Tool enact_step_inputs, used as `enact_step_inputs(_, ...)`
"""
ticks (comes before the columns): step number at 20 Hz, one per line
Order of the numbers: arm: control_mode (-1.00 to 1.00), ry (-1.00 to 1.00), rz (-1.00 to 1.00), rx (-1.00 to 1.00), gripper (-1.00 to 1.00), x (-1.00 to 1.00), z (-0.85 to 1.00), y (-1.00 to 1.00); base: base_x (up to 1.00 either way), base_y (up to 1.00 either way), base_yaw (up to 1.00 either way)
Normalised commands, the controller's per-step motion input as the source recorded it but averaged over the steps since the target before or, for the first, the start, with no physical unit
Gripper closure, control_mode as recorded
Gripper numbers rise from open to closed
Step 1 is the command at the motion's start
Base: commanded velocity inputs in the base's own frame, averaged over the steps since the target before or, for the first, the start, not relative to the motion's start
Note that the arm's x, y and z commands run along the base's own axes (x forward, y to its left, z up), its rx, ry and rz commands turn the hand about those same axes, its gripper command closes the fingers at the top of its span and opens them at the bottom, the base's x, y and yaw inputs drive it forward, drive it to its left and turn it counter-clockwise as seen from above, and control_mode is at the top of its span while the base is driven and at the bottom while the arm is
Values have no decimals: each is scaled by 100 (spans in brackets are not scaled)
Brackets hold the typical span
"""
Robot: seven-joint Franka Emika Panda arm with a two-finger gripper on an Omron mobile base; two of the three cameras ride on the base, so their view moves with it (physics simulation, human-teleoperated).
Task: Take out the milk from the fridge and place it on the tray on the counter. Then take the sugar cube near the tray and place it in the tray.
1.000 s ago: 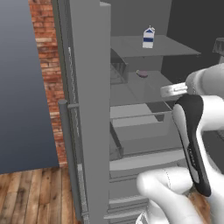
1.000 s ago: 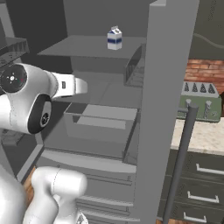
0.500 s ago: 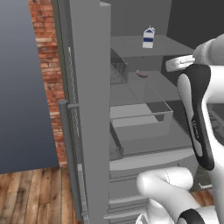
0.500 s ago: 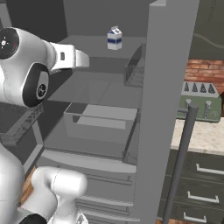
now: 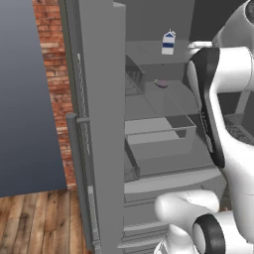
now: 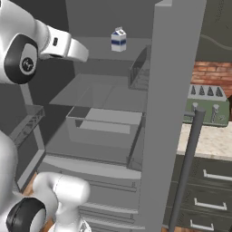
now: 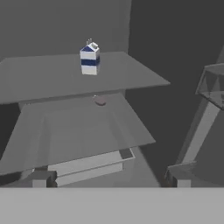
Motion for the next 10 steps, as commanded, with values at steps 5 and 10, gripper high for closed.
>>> enact_step_inputs(5,-100,-1,0,9,-100,50,0,-6,0,0,0)
enact_step_inputs(10,-100,0,0,0,-100,71,-10,-3,0,0,0)
